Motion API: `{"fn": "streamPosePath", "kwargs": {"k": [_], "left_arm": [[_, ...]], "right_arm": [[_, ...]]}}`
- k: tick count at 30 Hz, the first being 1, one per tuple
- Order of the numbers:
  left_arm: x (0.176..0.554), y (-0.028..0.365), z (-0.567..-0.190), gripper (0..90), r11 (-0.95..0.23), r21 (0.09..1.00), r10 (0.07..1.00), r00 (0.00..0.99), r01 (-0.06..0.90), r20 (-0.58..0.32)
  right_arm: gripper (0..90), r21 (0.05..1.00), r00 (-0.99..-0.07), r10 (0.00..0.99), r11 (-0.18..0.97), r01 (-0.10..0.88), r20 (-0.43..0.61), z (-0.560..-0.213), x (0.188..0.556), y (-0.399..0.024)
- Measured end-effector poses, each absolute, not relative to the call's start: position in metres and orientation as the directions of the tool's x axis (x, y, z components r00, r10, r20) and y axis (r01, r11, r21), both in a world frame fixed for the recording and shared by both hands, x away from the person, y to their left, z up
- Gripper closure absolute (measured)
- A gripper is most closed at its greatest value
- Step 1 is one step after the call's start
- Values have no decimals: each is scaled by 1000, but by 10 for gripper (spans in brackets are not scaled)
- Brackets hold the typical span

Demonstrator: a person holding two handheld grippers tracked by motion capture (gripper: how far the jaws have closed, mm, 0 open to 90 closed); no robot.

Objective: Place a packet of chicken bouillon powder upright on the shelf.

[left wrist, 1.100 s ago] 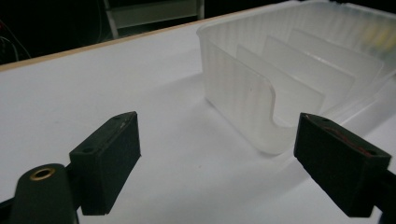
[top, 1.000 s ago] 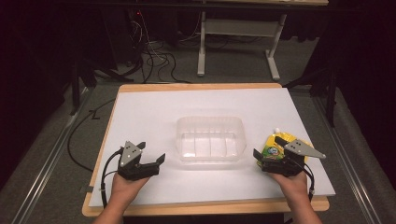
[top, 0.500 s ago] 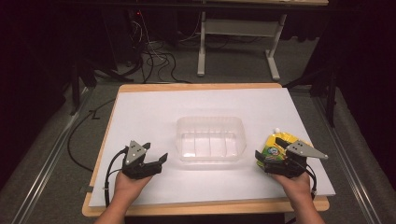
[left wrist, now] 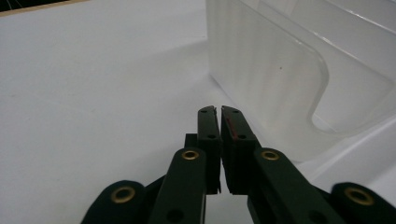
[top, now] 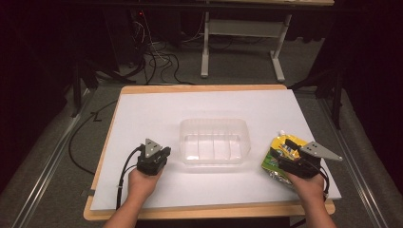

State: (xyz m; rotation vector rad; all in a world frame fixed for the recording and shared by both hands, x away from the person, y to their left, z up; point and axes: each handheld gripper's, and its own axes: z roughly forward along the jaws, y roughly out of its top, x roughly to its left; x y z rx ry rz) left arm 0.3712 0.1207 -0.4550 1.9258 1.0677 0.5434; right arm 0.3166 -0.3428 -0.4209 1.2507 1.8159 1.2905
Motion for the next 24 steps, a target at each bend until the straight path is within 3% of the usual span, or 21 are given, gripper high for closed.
{"fn": "streamPosePath", "kwargs": {"k": [5, 17, 20, 24], "left_arm": [[372, 107, -458, 900, -292, 831, 826, 563, 474, -31], [367, 94, -455, 890, -290, 838, 810, 585, 462, -42], [367, 101, -452, 802, -265, 852, 810, 584, 452, -59], [363, 114, -449, 583, -240, 875, 817, 575, 420, -52]], "right_arm": [[386, 915, -328, 939, 36, 402, 107, -428, 325, -365], [386, 866, -177, 960, -106, 489, 217, -446, 336, -420], [386, 861, -138, 964, -131, 492, 226, -447, 338, -434], [395, 835, -79, 958, -198, 513, 276, -451, 340, -454]]}}
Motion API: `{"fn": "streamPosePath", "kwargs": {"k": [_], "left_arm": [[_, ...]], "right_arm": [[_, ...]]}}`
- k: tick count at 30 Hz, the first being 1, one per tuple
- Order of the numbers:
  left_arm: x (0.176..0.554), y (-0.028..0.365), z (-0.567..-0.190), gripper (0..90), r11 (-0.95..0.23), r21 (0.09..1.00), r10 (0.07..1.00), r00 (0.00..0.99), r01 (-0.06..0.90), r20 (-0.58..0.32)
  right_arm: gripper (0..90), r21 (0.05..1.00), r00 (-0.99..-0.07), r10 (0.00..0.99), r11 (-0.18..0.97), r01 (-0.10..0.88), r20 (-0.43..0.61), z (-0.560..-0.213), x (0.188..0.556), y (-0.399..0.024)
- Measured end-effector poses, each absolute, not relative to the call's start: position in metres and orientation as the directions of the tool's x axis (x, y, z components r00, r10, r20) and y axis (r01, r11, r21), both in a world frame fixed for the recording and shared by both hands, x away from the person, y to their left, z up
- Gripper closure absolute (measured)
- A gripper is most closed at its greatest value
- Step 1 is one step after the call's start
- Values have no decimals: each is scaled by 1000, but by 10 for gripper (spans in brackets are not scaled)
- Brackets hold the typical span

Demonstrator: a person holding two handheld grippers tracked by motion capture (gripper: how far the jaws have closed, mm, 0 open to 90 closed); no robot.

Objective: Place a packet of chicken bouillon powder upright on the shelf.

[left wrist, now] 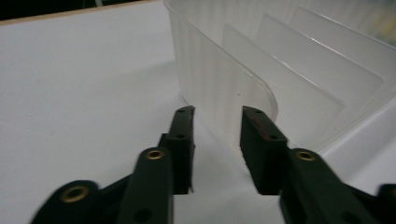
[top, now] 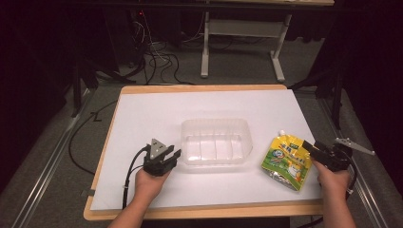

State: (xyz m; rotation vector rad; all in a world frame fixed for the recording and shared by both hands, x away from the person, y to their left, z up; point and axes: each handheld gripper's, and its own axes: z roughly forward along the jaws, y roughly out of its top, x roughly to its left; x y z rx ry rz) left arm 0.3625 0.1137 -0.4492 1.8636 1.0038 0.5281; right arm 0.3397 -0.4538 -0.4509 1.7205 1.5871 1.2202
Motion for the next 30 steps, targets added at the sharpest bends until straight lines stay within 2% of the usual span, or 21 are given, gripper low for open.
{"fn": "streamPosePath", "kwargs": {"k": [3, 5, 11, 21, 23, 24, 26, 28, 30], "left_arm": [[362, 118, -450, 495, -247, 874, 813, 580, 418, -47], [362, 123, -450, 477, -241, 873, 817, 574, 424, -53], [363, 127, -449, 470, -218, 874, 826, 559, 434, -72], [361, 126, -450, 471, -233, 869, 815, 575, 436, -70], [361, 125, -450, 471, -233, 868, 812, 579, 439, -75], [361, 125, -450, 471, -233, 868, 812, 579, 439, -75], [360, 125, -449, 471, -229, 868, 808, 584, 441, -83], [360, 124, -449, 471, -233, 867, 807, 585, 440, -80], [360, 124, -449, 471, -236, 868, 807, 585, 437, -75]], "right_arm": [[394, 822, -49, 955, -224, 523, 292, -454, 341, -462], [378, 796, 0, 946, -273, 540, 325, -458, 345, -473], [328, 728, 22, 912, -342, 594, 410, -468, 353, -482], [344, 669, 58, 889, -384, 636, 455, -476, 362, -486], [405, 669, 23, 877, -384, 637, 480, -477, 362, -488], [405, 669, 23, 877, -384, 637, 480, -477, 362, -488], [473, 673, -50, 855, -369, 641, 517, -477, 361, -487], [498, 674, -89, 841, -360, 645, 534, -476, 360, -483], [506, 693, -104, 857, -331, 641, 505, -473, 359, -479]]}}
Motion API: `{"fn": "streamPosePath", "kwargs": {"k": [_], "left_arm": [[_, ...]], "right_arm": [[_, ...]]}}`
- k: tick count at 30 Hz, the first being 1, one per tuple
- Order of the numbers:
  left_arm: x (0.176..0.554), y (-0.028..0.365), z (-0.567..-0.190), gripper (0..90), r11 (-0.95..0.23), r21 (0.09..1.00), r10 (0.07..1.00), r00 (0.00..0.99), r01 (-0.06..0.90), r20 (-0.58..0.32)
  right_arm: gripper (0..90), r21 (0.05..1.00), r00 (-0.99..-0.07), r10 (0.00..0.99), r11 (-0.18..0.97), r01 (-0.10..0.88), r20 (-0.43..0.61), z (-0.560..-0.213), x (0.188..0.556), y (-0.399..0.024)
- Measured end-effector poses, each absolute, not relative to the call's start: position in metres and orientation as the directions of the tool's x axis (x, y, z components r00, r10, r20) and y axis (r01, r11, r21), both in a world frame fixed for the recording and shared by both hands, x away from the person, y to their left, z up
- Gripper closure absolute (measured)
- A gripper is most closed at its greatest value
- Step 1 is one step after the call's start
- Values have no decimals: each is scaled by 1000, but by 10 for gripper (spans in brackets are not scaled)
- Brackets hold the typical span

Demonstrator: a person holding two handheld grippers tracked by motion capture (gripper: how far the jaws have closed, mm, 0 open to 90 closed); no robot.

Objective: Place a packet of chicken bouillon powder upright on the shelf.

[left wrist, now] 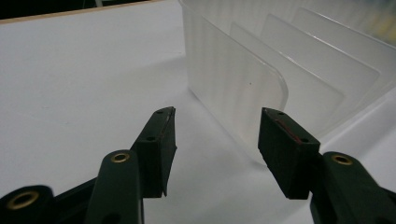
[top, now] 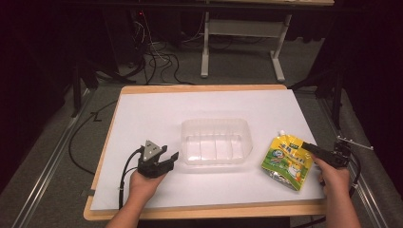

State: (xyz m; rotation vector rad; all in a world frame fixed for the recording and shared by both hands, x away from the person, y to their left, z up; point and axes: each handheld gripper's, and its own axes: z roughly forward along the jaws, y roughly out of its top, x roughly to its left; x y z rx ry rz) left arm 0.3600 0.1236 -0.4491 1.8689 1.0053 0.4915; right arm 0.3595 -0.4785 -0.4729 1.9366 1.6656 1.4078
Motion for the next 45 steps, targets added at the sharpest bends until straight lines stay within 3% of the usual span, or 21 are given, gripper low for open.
{"fn": "streamPosePath", "kwargs": {"k": [6, 9, 22, 23, 26, 30, 34, 39, 40, 41, 42, 43, 45], "left_arm": [[359, 123, -449, 469, -242, 868, 805, 589, 434, -70], [360, 122, -450, 469, -247, 867, 802, 594, 434, -68], [360, 119, -451, 465, -262, 865, 797, 602, 429, -57], [360, 119, -450, 464, -261, 866, 797, 601, 428, -57], [360, 120, -450, 464, -258, 867, 797, 601, 427, -59], [360, 119, -450, 463, -262, 866, 795, 604, 425, -55], [359, 118, -451, 461, -270, 864, 792, 609, 425, -52], [360, 117, -451, 461, -270, 862, 792, 608, 429, -55], [360, 117, -451, 461, -270, 864, 792, 608, 425, -52], [360, 117, -451, 461, -270, 864, 792, 608, 425, -52], [359, 118, -450, 461, -270, 866, 791, 610, 421, -50], [359, 118, -449, 461, -269, 868, 792, 609, 418, -48], [360, 119, -449, 461, -265, 868, 793, 608, 419, -51]], "right_arm": [[399, 707, 40, 876, -414, 574, 480, -468, 350, -495], [369, 677, 81, 875, -424, 601, 477, -473, 350, -498], [423, 641, 5, 819, -453, 620, 574, -477, 354, -494], [488, 655, -38, 805, -454, 603, 592, -473, 351, -492], [507, 683, -116, 804, -409, 605, 583, -469, 352, -484], [477, 641, -23, 839, -398, 656, 544, -476, 356, -483], [472, 584, -43, 798, -402, 706, 601, -481, 362, -482], [563, 566, -76, 785, -372, 736, 614, -483, 363, -480], [677, 570, -65, 803, -361, 738, 593, -483, 362, -479], [677, 570, -65, 803, -361, 738, 593, -483, 362, -479], [799, 585, -73, 825, -331, 741, 560, -482, 363, -476], [863, 596, -79, 834, -320, 736, 546, -481, 363, -475], [900, 631, -107, 849, -295, 718, 518, -478, 361, -472]]}}
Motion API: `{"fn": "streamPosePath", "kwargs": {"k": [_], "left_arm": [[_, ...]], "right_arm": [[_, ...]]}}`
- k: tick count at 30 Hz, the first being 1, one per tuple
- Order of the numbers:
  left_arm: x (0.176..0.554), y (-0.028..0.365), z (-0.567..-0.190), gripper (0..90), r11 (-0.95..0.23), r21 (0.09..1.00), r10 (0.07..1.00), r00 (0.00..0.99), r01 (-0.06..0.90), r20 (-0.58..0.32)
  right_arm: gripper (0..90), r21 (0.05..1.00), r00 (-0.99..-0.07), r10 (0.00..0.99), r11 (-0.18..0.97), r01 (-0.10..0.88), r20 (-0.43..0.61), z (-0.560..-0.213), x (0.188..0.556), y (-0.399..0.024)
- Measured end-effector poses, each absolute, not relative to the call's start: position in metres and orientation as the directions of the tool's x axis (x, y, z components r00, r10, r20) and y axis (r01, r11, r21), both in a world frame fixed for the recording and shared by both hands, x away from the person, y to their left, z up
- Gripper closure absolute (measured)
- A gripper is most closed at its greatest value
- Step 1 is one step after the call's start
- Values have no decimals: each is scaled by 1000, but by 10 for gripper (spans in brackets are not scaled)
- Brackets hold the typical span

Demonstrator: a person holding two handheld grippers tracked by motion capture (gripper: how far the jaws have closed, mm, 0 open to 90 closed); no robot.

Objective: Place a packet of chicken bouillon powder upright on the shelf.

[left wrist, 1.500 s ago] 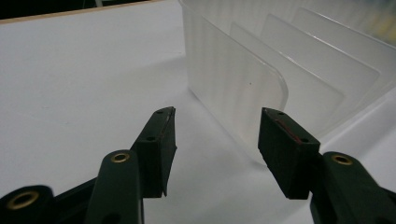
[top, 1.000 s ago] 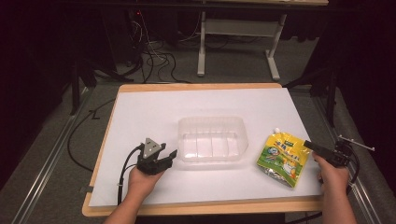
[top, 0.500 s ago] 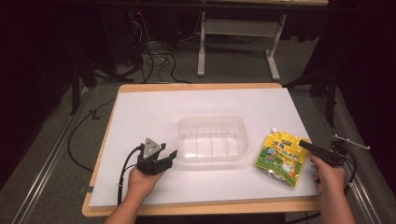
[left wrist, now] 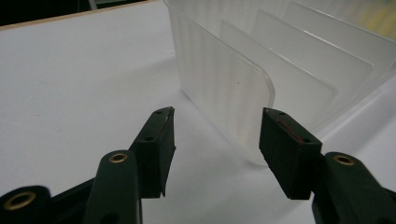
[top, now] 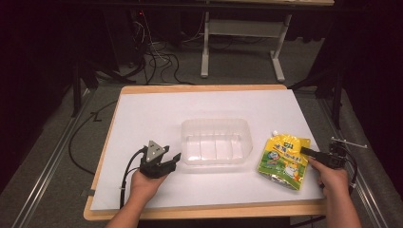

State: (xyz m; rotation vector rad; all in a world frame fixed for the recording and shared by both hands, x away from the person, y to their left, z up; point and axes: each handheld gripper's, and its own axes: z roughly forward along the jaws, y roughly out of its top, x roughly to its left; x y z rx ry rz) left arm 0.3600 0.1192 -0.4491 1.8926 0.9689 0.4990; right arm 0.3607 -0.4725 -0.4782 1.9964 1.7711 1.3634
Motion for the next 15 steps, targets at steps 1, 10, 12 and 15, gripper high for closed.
{"fn": "streamPosePath", "kwargs": {"k": [1, 10, 12, 15], "left_arm": [[360, 119, -449, 461, -265, 868, 793, 608, 419, -51], [362, 119, -449, 463, -267, 871, 790, 611, 412, -47], [362, 119, -449, 464, -267, 871, 790, 611, 413, -48], [363, 119, -449, 464, -264, 871, 791, 610, 414, -51]], "right_arm": [[900, 631, -107, 849, -295, 718, 518, -478, 361, -472], [900, 779, -224, 879, -223, 587, 421, -437, 339, -455], [900, 802, -245, 878, -220, 556, 410, -428, 333, -450], [900, 830, -275, 879, -206, 518, 390, -415, 326, -441]]}}
